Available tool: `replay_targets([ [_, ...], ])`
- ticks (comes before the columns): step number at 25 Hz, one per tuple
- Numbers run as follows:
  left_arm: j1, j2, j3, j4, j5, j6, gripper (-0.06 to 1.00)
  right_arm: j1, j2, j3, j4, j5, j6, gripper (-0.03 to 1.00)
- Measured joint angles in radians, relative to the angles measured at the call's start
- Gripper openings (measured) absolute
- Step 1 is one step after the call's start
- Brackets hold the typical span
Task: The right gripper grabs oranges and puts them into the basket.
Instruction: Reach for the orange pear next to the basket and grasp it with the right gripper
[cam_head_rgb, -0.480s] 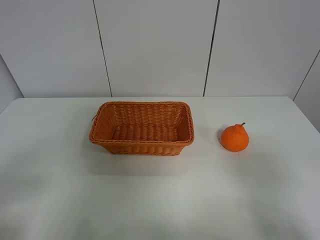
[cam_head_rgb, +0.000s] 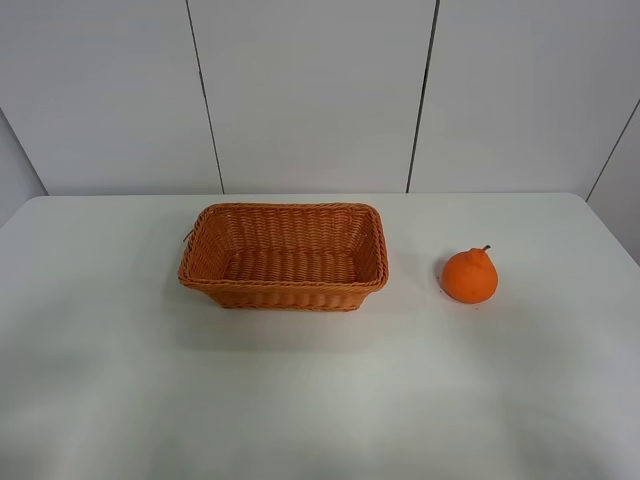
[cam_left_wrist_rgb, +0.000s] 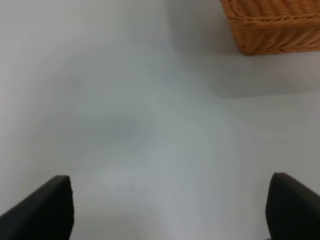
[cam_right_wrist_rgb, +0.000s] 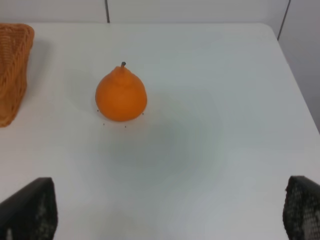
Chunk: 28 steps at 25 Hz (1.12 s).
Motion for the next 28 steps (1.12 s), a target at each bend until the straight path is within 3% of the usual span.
replay_targets([
  [4, 0.0, 0.0, 0.0, 0.0, 0.0, 0.0, 0.88, 0.0, 0.188, -0.072, 0.0, -0.008, -0.018, 0.69],
  [18, 0.0, 0.0, 0.0, 0.0, 0.0, 0.0, 0.88, 0.0, 1.364, -0.592, 0.006, -0.01, -0.021, 0.69],
  [24, 0.0, 0.0, 0.0, 0.0, 0.0, 0.0, 0.88, 0.004, 1.747, -0.893, 0.012, 0.073, -0.026, 0.69],
  [28, 0.0, 0.0, 0.0, 0.0, 0.0, 0.0, 0.88, 0.049, 1.886, -1.032, 0.012, 0.115, -0.042, 0.69],
])
